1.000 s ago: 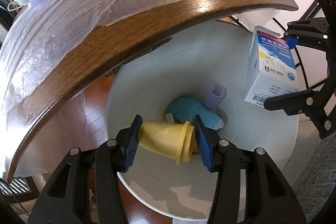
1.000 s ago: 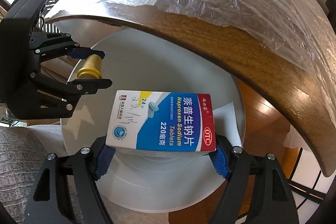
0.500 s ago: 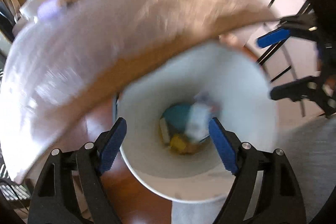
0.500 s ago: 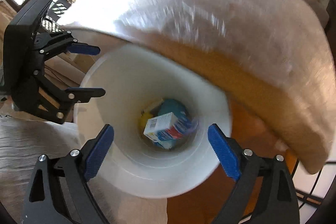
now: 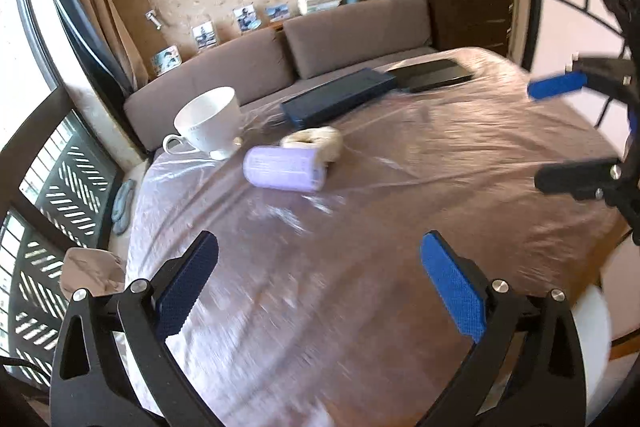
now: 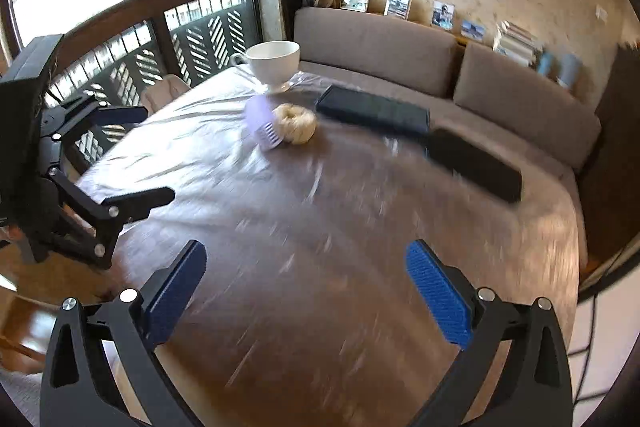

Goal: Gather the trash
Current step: 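Move left tool to purple hair roller while right tool reaches cloth bundle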

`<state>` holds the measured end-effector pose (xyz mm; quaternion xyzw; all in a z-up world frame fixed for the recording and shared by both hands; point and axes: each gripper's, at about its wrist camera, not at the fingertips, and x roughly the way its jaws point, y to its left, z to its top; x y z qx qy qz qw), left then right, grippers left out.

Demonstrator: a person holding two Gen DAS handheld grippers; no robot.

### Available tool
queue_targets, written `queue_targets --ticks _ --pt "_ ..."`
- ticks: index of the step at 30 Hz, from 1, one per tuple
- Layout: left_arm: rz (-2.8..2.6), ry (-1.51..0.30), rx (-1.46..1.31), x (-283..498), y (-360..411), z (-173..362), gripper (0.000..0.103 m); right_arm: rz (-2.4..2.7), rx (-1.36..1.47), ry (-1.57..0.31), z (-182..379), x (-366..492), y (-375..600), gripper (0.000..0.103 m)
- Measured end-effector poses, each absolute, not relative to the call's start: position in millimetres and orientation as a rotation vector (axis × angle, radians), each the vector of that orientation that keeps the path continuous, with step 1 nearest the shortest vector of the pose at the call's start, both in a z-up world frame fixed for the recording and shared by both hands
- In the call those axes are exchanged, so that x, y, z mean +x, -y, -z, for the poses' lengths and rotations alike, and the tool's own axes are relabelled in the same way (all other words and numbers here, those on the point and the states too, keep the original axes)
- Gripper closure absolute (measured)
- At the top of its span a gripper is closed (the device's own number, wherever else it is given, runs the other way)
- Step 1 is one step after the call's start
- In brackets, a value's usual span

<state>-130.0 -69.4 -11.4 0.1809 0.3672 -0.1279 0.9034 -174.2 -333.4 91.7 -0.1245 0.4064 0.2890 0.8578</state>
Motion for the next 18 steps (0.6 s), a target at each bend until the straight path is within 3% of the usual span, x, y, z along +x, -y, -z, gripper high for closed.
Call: queue_targets --ticks 6,18 --pt "0.278 -0.819 0.373 -76.0 41.4 15.2 0.001 -0.641 -0.259 -0.920 -71.4 -102.7 295.3 0.005" --pt "0.409 -0.836 0.366 -19.8 28.4 31.2 0.001 -0.848 -0.311 -1.005 -27.0 -38.1 236.3 0.009"
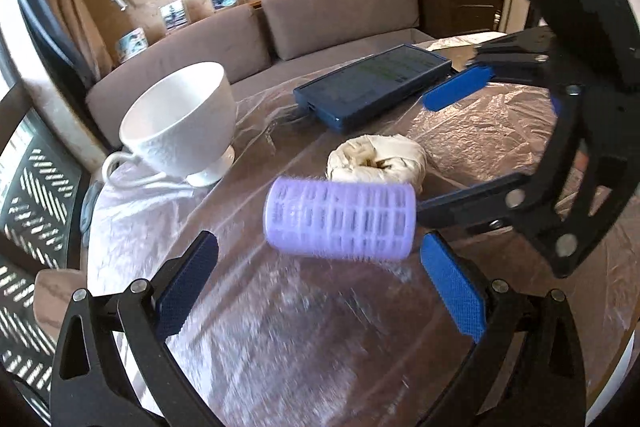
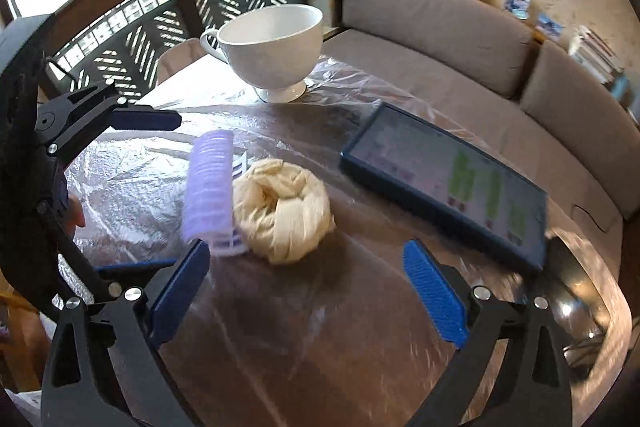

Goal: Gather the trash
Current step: 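Move left tool to purple hair roller while right tool reaches cloth bundle, then close left gripper on purple roller while right gripper grasps cloth bundle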

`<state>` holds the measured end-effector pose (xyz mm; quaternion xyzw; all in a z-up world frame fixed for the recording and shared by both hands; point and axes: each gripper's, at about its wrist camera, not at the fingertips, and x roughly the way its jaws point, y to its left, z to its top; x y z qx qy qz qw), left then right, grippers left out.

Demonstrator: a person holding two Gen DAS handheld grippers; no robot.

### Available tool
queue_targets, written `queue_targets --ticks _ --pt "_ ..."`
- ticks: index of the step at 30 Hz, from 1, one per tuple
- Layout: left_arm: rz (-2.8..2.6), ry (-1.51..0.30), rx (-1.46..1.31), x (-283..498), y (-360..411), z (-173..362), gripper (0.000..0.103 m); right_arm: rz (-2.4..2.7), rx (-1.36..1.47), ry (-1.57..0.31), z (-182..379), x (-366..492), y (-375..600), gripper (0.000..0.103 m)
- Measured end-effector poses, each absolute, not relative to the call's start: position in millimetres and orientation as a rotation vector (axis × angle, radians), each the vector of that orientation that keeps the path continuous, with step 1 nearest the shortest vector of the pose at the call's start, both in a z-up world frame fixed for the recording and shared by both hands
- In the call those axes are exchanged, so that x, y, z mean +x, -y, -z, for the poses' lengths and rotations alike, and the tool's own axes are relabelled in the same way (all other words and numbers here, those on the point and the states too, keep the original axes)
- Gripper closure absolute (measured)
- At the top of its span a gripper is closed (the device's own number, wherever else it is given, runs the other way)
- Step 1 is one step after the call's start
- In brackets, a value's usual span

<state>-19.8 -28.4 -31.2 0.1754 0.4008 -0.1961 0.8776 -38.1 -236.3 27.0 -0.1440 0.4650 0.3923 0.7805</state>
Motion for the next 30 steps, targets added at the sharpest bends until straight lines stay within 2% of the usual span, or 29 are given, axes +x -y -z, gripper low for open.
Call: queue_targets --ticks 10,12,15,28,30 --pt "0.540 -0.832 0.435 -8.0 29.0 34.4 0.001 -1.011 -0.327 -1.023 -21.0 -23.5 220.0 0.019" --pt "0.555 -0.833 0.412 -4.3 26.2 33.0 0.001 -1.021 -0.320 -1.023 -22.2 -19.2 219.0 0.037" --pt "0.578 -0.847 0.354 0.8 22.5 32.6 0.001 -1.028 -0.303 -1.034 -22.4 -15.6 219.9 0.052" --pt "0.593 -0.851 0.352 5.7 28.4 34.5 0.002 -0.926 -0.326 -0.985 -29.8 -28.5 243.9 0.053" --pt "0.586 -0.855 0.335 6.7 27.9 34.1 0.005 -0.903 -0.328 -0.981 -29.8 -29.7 248.3 0.053"
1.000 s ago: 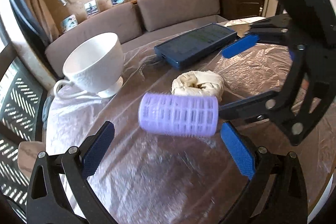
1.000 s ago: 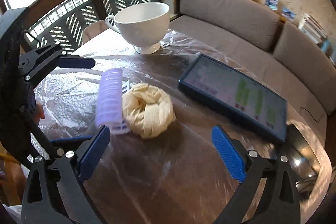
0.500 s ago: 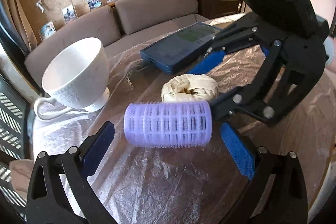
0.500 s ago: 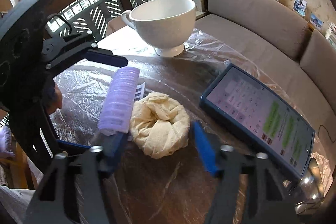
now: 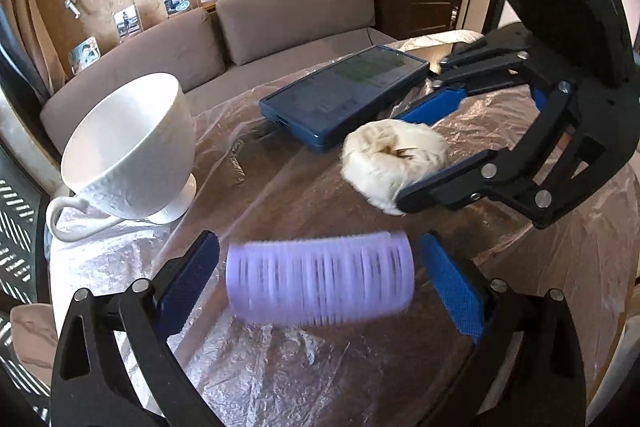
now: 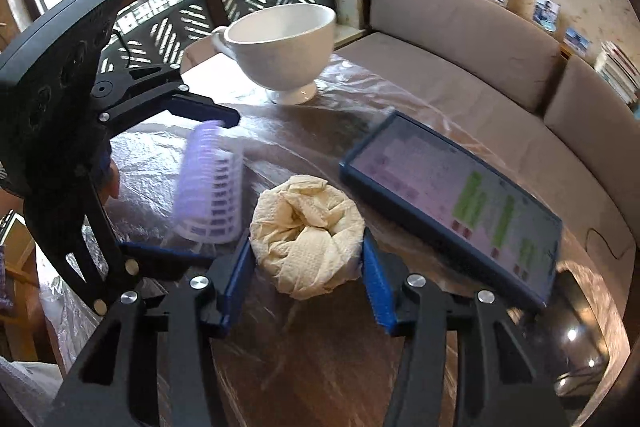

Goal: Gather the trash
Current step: 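Close left gripper on purple roller while right gripper grasps cloth bundle, then carry the purple roller in left gripper and cloth bundle in right gripper over the bin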

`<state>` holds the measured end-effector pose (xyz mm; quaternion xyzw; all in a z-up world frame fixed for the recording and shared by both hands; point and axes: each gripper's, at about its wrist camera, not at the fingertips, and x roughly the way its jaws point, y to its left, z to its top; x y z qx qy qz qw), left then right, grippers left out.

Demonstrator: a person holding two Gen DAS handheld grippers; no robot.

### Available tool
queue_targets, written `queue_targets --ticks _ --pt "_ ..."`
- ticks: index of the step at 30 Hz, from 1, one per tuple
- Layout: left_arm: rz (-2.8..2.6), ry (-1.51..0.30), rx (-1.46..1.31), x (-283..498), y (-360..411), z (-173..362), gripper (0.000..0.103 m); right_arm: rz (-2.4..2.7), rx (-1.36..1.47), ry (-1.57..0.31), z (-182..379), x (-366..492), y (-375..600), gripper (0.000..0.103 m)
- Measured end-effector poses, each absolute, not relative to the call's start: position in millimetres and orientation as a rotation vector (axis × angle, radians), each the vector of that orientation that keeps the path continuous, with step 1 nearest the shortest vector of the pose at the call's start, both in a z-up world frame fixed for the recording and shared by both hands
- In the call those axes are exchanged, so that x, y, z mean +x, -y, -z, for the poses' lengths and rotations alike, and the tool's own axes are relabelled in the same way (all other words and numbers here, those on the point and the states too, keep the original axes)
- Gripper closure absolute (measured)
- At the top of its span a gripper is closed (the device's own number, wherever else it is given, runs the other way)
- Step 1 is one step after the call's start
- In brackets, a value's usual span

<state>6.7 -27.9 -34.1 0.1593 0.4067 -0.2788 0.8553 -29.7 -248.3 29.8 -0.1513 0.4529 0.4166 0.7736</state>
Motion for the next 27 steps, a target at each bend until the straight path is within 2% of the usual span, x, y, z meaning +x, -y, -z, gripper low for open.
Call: queue_targets --ticks 5,24,25,27 --pt "0.566 -0.890 0.294 11.0 24.3 38.7 0.013 -0.869 -0.302 -0.981 -30.3 -37.9 263.7 0.053" --pt "0.490 -0.913 0.260 2.9 14.1 41.4 0.013 -0.801 -0.270 -0.988 -31.5 -71.7 288.3 0.053" --pt "0.490 -0.913 0.261 2.3 15.0 41.3 0.014 -0.796 -0.267 -0.988 -31.7 -73.3 289.2 0.053" --pt "0.494 -0.912 0.261 1.5 17.3 39.5 0.026 -0.791 -0.268 -0.988 -32.6 -75.6 290.1 0.053"
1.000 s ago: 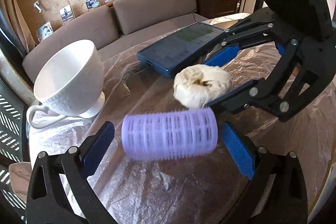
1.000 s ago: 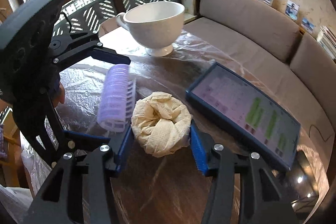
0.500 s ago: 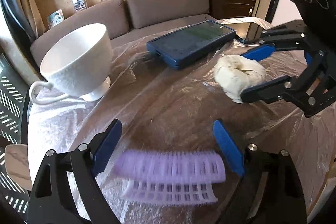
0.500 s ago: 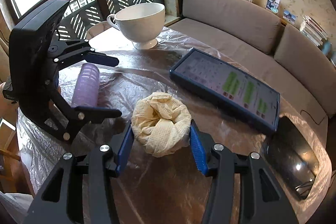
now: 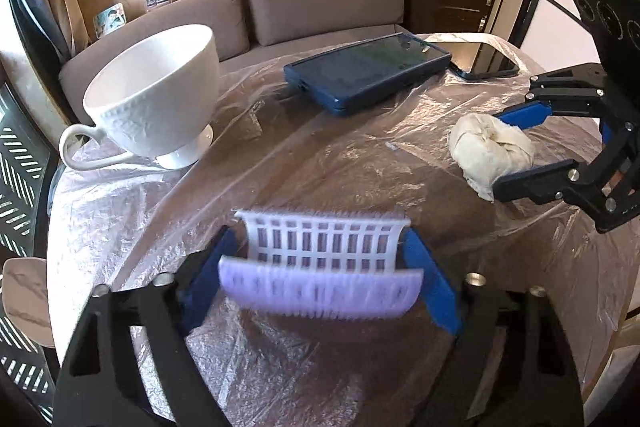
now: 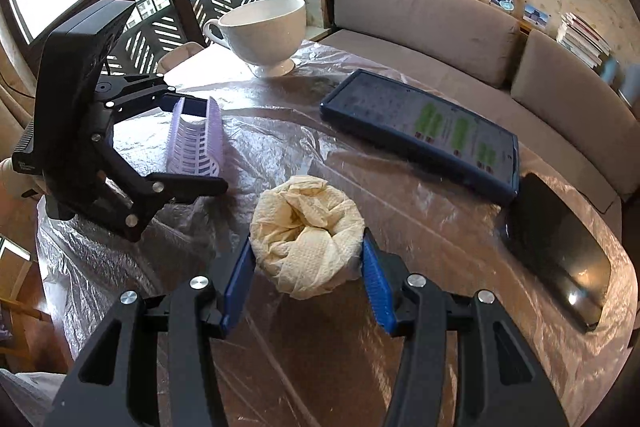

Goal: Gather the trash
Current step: 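Carry the purple roller in left gripper and cloth bundle in right gripper over the bin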

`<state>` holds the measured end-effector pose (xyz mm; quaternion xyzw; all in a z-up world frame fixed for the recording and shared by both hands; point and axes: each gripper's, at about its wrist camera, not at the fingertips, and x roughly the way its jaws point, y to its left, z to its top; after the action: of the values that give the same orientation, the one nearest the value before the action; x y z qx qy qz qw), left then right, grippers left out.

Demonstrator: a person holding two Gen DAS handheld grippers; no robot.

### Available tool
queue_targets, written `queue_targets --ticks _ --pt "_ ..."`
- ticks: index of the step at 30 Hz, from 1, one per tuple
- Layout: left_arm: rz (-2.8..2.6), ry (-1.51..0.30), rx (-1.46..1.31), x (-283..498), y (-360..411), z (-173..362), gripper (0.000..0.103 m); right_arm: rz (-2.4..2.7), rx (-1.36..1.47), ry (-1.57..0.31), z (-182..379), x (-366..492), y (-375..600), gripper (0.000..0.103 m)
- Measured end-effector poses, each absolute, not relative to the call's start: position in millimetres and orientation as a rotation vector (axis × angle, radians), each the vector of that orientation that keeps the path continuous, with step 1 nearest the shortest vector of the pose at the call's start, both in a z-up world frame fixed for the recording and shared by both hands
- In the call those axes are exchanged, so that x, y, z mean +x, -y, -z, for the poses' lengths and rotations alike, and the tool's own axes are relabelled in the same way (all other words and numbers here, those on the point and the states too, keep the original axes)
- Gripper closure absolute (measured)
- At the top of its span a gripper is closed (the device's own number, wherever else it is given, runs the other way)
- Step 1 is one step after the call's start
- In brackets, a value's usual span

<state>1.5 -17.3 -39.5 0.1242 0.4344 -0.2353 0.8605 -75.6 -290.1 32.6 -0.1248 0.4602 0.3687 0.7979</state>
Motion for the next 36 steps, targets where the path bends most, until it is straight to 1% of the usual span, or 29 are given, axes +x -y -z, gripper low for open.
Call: queue_targets --ticks 1,3,11,21,36 --pt "0.492 -0.914 0.260 1.3 18.5 39.0 0.028 -0.787 -0.268 -0.986 -33.4 -77.6 291.3 0.053" --pt "0.494 -0.922 0.248 1.2 20.3 37.0 0.029 -0.781 -0.259 -0.987 -34.5 -80.3 294.2 0.053" --pt "0.489 -0.918 0.224 -11.1 26.1 30.5 0.030 -0.751 -0.227 -0.985 -38.3 -92.4 305.3 0.053" --pt "0.476 -0.913 0.180 -44.7 39.6 17.5 0.030 -0.692 -0.181 -1.014 -40.3 -114.1 329.2 0.053" --pt "0.433 -0.948 0.088 -94.0 60.4 12.3 0.030 -0.609 -0.075 -1.042 -46.7 -169.5 374.4 0.053"
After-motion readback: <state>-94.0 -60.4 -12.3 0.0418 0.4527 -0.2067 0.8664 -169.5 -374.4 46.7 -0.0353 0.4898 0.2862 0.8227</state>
